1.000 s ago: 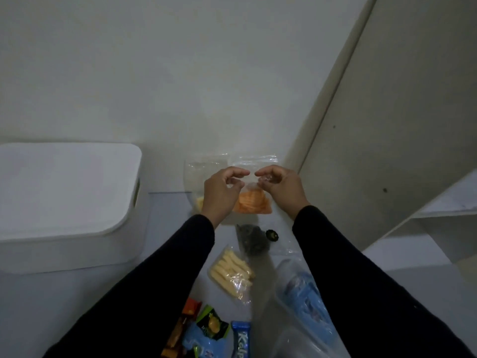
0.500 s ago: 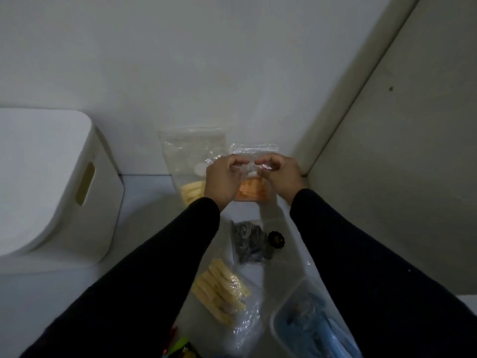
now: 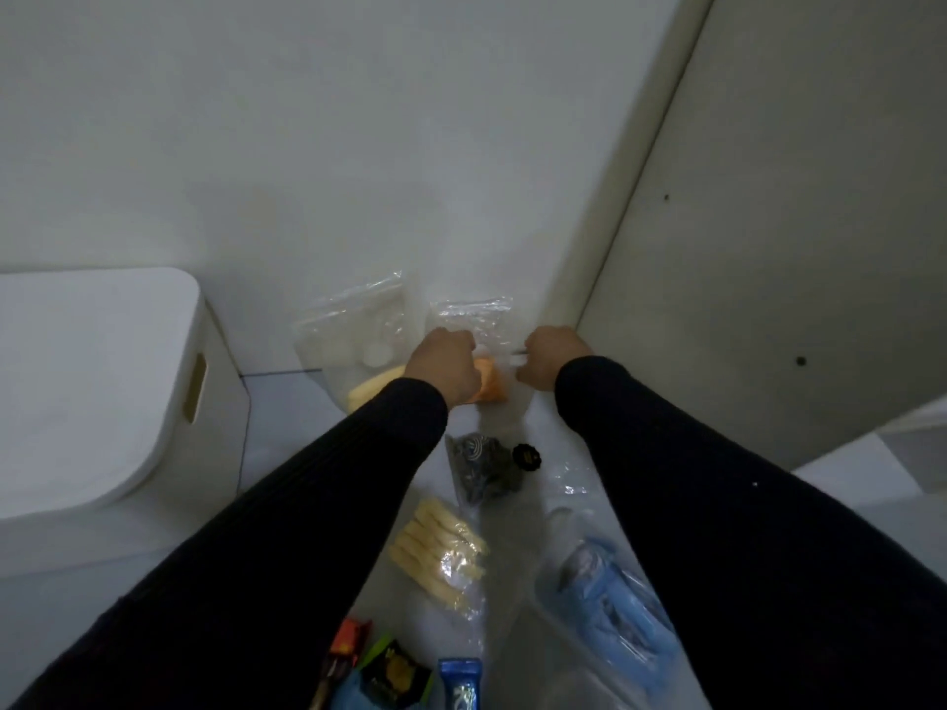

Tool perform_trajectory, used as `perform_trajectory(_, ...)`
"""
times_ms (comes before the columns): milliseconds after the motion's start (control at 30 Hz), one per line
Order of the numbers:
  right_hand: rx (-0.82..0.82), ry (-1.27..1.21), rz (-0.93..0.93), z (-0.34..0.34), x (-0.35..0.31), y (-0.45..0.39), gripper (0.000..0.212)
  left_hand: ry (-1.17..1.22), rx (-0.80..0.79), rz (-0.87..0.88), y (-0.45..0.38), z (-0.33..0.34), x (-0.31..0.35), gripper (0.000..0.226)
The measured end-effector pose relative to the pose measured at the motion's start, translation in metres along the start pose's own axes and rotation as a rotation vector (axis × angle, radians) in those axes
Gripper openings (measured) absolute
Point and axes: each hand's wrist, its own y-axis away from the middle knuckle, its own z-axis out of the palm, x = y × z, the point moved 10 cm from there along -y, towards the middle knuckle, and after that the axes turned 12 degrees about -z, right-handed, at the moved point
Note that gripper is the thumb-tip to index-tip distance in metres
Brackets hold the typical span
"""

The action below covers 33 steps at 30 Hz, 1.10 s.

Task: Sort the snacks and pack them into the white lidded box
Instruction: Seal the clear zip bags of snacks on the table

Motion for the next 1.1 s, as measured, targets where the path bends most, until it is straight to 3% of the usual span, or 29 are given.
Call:
perform_trajectory(200, 0.024, -0.167, 0.158, 0.037, 0.008, 0.063, 0.033, -0.106, -0.125, 0.09, 0.025, 0.03, 0.017, 0.04)
perform_trajectory(500, 0.085, -0.428, 0.367, 0.114, 0.039, 0.093, 0.028, -0.167, -0.343, 0.137, 0.03, 0.115, 0.012, 0.052)
perform_trajectory(733, 0.217, -0.608, 0.377, 0.13, 0.045, 0.079, 0.024, -0.181, -0.294, 0.123, 0.019, 0.129, -0.001, 0.051)
perform_trajectory(933, 0.408, -0.779, 0.387, 0.12, 0.048, 0.089, 0.028, 0.175, -0.302, 0.079, 0.021, 0.118, -0.012, 0.04)
perform_trajectory(1100, 0.626, -0.863, 0.289, 0.086, 0.028, 0.11, 0.048, 0.628, -0.23, 0.079, 0.052, 0.078, -0.03, 0.032)
